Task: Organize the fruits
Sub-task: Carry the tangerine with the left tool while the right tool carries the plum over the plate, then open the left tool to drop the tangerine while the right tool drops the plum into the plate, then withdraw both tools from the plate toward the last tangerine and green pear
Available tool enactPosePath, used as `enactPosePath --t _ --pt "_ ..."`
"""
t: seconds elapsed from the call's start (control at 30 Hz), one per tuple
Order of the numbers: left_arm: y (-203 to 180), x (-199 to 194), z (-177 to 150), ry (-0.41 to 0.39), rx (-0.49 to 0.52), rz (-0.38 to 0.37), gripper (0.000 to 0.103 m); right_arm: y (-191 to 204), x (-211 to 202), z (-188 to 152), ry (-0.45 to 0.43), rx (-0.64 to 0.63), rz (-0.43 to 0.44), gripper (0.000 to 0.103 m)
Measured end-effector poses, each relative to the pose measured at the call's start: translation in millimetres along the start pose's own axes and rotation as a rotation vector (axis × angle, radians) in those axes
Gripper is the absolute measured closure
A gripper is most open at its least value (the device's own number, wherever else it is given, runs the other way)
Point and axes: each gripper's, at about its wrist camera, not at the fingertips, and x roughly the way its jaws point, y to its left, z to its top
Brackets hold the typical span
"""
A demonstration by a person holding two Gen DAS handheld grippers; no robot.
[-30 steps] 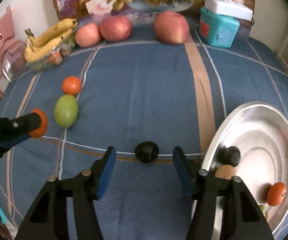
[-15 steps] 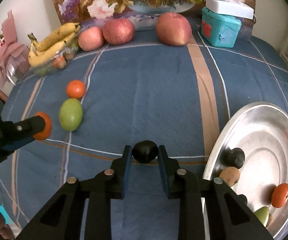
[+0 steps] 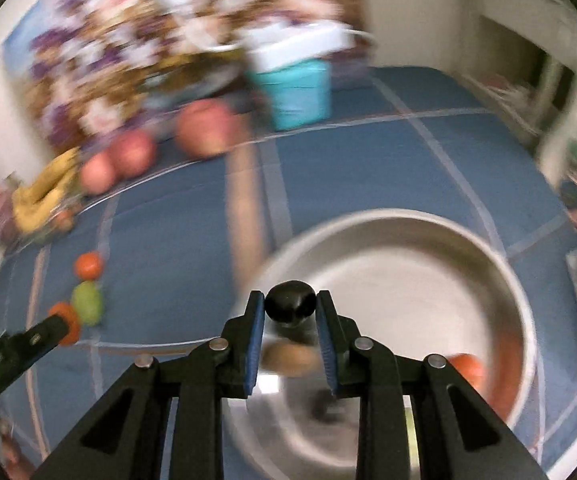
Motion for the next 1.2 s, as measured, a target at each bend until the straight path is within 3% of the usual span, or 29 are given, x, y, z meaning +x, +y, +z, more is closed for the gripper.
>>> enactPosePath --t 0.1,0.37,0.53,0.6,0.73,0.87,0.93,1.0,1.1,1.2 --pt "-28 7 -10 0.036 0.073 -0.054 0.067 -29 -1 1 0.015 0.053 -0.076 0.076" --pt "-81 29 -38 0.154 0.210 -0.150 0.066 -74 0 -4 0.039 0.187 -0.100 0.076" --pt "-87 32 -42 0.169 0.229 -0.136 0.063 -70 2 -7 0.055 0.174 -0.084 0.076" --pt "-86 31 -41 0.160 0.218 -0.137 0.051 -68 3 -7 0.058 0.165 -0.081 0.076" --pt "-80 30 -37 0.152 0.196 -0.134 0.050 -66 4 -7 0.062 0.153 -0.080 0.068" --pt "-70 33 -34 0.154 0.169 -0.086 0.036 -63 5 -5 0.061 0.145 -0.083 0.058" --pt "-61 32 -31 0.141 0.153 -0.021 0.023 -61 6 -6 0.063 0.141 -0.088 0.034" --pt "-50 33 -28 0.128 0.135 0.077 0.008 -60 7 -6 0.065 0.133 -0.086 0.023" --pt "-35 35 -24 0.120 0.104 0.167 0.001 -56 8 -8 0.059 0.102 -0.092 0.022" --pt "-20 34 -20 0.103 0.059 0.204 0.000 -51 10 -10 0.043 0.062 -0.102 0.016"
